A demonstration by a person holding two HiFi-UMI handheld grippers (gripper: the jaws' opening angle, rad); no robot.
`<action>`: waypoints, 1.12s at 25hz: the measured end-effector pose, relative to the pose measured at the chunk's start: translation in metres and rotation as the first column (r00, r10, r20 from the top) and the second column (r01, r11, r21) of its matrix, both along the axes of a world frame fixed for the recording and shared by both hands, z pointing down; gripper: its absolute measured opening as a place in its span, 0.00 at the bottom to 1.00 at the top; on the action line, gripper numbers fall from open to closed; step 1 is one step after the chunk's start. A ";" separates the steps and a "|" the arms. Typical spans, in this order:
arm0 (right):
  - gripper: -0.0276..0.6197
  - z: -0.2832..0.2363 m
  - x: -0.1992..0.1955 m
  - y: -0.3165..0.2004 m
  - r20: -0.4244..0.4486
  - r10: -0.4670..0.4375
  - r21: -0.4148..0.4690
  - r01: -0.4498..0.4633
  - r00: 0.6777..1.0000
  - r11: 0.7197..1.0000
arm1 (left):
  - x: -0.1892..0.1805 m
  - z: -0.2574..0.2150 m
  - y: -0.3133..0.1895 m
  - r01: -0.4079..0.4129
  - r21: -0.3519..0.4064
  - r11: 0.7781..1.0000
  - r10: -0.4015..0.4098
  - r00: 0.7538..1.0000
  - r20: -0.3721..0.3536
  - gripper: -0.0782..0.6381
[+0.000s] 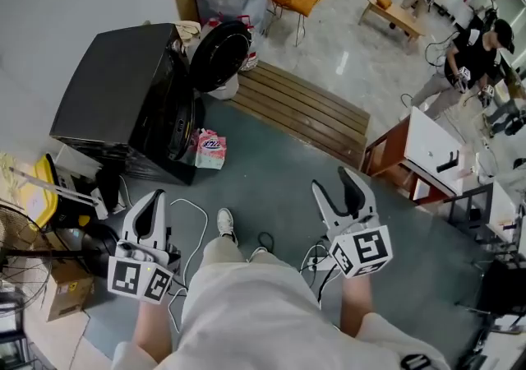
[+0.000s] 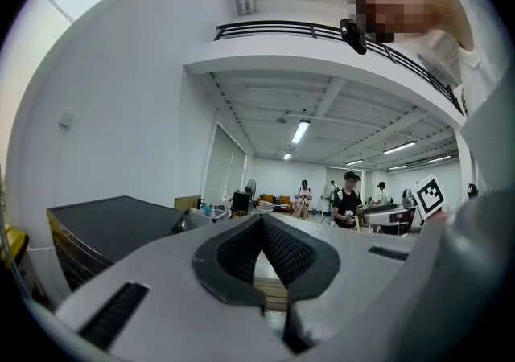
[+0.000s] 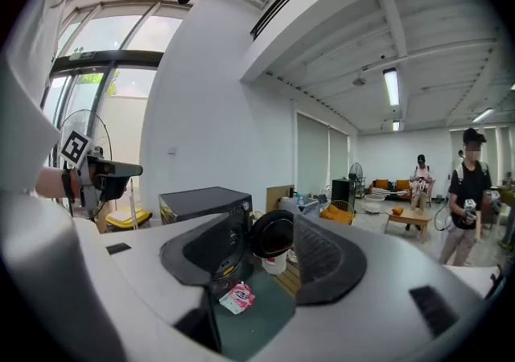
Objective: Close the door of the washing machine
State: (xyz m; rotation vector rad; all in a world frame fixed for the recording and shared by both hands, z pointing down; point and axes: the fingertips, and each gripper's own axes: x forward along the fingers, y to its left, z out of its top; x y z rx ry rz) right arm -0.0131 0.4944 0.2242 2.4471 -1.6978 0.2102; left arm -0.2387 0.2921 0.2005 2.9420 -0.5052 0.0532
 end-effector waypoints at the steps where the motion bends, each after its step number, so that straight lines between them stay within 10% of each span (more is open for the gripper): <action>1: 0.38 0.003 0.004 -0.004 0.006 -0.002 -0.005 0.002 1.000 1.000 | 0.005 0.001 -0.003 -0.001 -0.002 1.000 0.001 1.000 0.000 0.12; 28: 0.45 0.001 0.160 -0.313 -0.173 -0.103 -0.275 0.053 0.980 0.960 | 0.185 0.051 -0.285 0.012 -0.175 0.984 -0.031 0.994 -0.107 0.11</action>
